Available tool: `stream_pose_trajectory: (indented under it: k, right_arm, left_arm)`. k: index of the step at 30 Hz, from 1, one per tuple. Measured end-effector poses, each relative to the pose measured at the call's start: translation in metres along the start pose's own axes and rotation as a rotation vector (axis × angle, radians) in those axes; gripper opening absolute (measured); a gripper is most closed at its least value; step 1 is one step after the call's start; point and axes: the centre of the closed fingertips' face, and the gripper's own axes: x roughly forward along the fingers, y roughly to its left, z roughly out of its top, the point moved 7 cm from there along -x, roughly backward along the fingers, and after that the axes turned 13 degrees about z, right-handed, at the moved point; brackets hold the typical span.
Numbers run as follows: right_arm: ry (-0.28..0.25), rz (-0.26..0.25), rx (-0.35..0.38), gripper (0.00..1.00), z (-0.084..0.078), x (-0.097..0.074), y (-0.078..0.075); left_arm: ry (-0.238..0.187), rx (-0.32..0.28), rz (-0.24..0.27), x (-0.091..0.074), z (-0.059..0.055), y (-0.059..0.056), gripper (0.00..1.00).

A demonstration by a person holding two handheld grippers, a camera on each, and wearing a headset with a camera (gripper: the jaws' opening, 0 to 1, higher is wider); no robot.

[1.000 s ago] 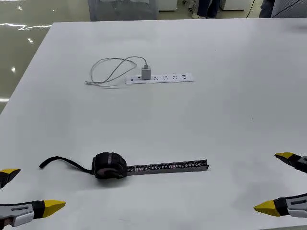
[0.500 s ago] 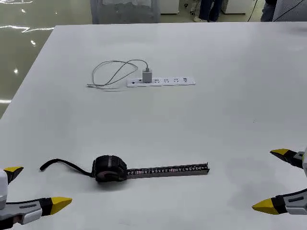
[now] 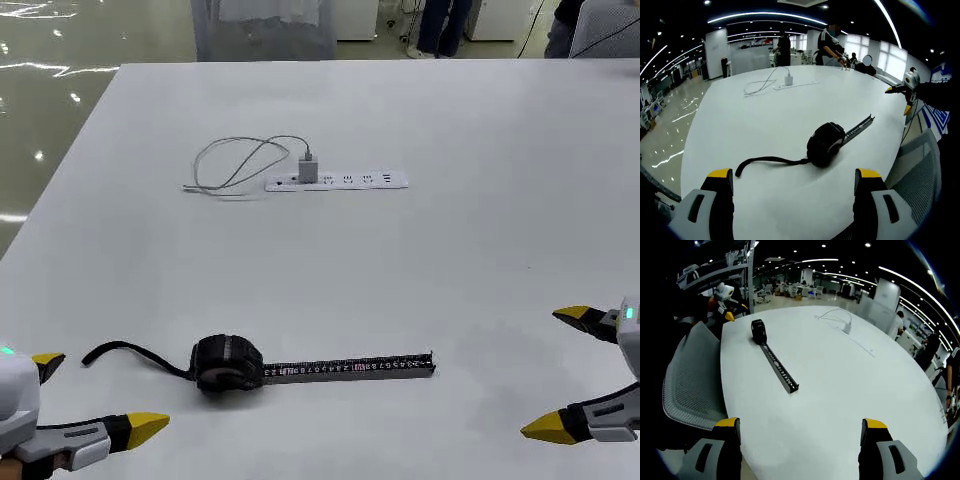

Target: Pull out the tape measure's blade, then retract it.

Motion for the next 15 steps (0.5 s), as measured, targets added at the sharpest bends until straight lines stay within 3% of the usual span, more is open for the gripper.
stream_pose_trajectory:
  k: [8,11,15]
  right_arm:
    - [0.015,0.017,-0.032,0.99,0.005,0.003,-0.009]
    - [0.022,0.026,-0.046,0.99,0.008,0.003,-0.011]
    - [0.034,0.035,-0.059,0.99,0.010,0.005,-0.015]
  left_arm:
    - [-0.005,-0.007,0.019,0.002,0.002,-0.011,0.99]
    - [-0.004,0.010,0.064,0.004,0.002,-0.012,0.99]
    - [-0.020,0.011,0.060,0.007,0.007,-0.020,0.99]
